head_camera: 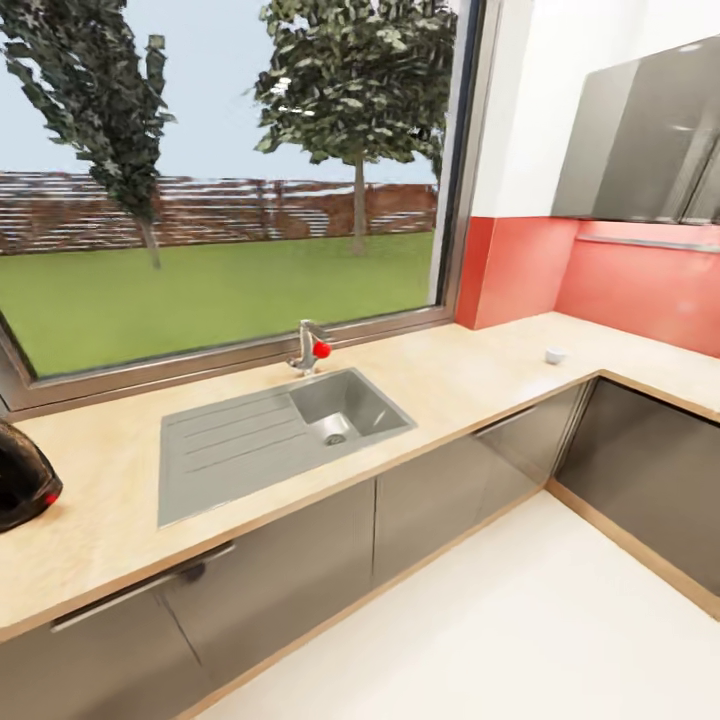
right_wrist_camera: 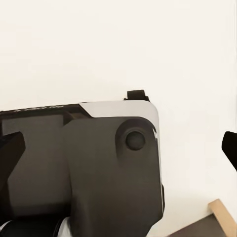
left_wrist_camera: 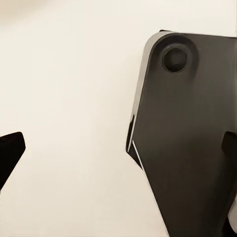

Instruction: Set up a coffee station on the kitchen countertop: keep the coffee maker on the countertop, move the bottle of coffee from the kitchen shelf to the counter next to the coffee maker, place a paper coffee filter on top of the coffee maker, put the saucer next to the coffee maker with the coffee cup on the saucer, and place the electric kettle next to the coffee maker.

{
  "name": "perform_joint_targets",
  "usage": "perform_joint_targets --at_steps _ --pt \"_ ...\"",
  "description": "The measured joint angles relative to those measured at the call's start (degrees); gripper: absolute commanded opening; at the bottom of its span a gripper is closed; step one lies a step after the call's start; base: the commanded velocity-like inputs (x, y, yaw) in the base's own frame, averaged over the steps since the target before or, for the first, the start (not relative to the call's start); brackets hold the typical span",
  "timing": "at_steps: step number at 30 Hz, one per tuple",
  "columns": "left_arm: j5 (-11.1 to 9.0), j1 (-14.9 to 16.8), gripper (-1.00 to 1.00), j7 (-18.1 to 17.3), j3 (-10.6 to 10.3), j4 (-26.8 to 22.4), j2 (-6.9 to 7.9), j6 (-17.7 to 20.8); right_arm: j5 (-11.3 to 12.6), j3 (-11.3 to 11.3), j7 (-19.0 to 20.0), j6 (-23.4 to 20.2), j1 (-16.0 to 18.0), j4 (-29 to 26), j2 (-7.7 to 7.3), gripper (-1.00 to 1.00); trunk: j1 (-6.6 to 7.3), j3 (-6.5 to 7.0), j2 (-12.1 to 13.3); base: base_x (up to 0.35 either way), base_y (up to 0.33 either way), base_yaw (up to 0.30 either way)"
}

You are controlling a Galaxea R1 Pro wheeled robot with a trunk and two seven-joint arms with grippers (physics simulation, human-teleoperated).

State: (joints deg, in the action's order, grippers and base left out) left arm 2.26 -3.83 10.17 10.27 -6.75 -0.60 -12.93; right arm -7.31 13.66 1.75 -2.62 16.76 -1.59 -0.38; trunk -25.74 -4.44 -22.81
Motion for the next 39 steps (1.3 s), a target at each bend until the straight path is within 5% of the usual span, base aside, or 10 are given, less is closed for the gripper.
perform_joint_targets --at_steps 39 --pt "0.05 0.0 1.0 0.69 0.08 -0.17 0.26 0.0 0.01 0.0 0.16 -0.08 0.0 0.0 -0.06 1.0 0.02 0.0 0.0 0.248 -0.221 -0.287"
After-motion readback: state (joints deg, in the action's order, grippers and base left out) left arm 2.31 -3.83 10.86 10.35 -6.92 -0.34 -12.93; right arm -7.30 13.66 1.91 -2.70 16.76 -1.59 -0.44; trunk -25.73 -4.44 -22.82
